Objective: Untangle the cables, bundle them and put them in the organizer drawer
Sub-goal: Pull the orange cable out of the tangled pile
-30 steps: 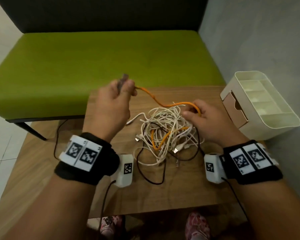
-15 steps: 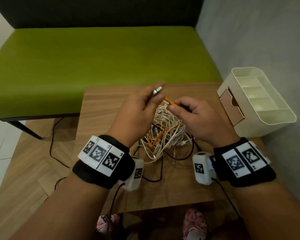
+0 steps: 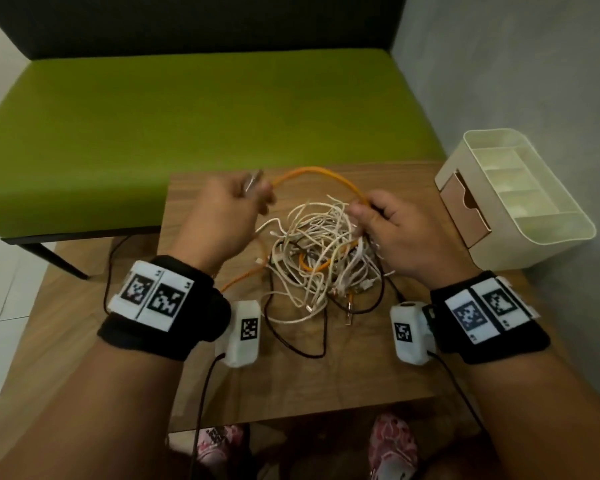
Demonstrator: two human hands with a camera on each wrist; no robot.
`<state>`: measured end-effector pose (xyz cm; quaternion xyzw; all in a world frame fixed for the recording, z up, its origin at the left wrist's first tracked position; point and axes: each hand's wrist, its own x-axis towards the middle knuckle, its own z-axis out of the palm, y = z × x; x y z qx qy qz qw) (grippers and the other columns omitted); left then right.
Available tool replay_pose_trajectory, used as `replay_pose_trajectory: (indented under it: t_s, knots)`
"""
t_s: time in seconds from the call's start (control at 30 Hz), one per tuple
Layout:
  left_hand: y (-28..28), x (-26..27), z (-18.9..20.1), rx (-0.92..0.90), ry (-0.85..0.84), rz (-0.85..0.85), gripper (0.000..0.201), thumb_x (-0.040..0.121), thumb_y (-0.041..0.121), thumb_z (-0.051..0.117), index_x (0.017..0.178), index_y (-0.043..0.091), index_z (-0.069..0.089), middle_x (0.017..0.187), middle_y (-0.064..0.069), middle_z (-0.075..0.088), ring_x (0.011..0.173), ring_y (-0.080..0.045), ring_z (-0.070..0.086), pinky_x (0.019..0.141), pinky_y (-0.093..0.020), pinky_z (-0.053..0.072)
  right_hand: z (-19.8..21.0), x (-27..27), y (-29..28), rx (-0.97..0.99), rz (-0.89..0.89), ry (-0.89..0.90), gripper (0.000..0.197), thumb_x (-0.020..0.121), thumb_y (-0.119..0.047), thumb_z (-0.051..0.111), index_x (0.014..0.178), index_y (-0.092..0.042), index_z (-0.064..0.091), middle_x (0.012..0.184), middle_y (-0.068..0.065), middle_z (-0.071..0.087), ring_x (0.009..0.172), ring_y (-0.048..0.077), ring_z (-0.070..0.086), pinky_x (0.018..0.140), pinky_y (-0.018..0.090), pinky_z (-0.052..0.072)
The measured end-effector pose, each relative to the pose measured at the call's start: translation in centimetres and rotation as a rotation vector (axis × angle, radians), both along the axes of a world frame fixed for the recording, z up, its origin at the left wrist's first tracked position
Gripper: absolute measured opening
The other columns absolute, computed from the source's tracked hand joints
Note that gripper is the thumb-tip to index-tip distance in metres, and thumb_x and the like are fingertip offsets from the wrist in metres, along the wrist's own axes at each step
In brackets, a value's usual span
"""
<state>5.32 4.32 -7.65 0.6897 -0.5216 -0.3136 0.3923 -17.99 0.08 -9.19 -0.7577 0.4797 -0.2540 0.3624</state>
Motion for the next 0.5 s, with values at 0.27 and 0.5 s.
replay_pose_trajectory:
  t_s: [0.27, 0.5]
  knots:
    - [0.5, -2.0, 1.2, -0.209, 0.221, -0.095, 0.027, 0.102, 0.016, 0.05, 0.126, 0.012, 0.062, 0.087, 0.027, 0.064, 0.07, 0.012, 0.063, 0.053, -0.003, 0.039, -0.5, 0.8, -0.1, -0.157, 0.091, 0.059, 0.016, 0.097, -0.024, 0.061, 0.103, -0.018, 0.074, 0.076, -0.008, 0.049, 0.068, 0.006, 0.049, 0.061, 0.027, 0.038]
    - [0.7, -3.7, -0.8, -0.151, -0.117, -0.21, 0.024, 0.1, 0.031, 0.052, 0.077, 0.027, 0.058, 0.068, 0.009, 0.06, 0.064, -0.012, 0.055, 0.062, -0.04, 0.048, 1.3, 1.7, 1.0, -0.303, 0.05, -0.088, 0.017, 0.096, -0.02, 0.061, 0.112, -0.02, 0.069, 0.089, -0.004, 0.052, 0.079, 0.008, 0.051, 0.068, 0.02, 0.04]
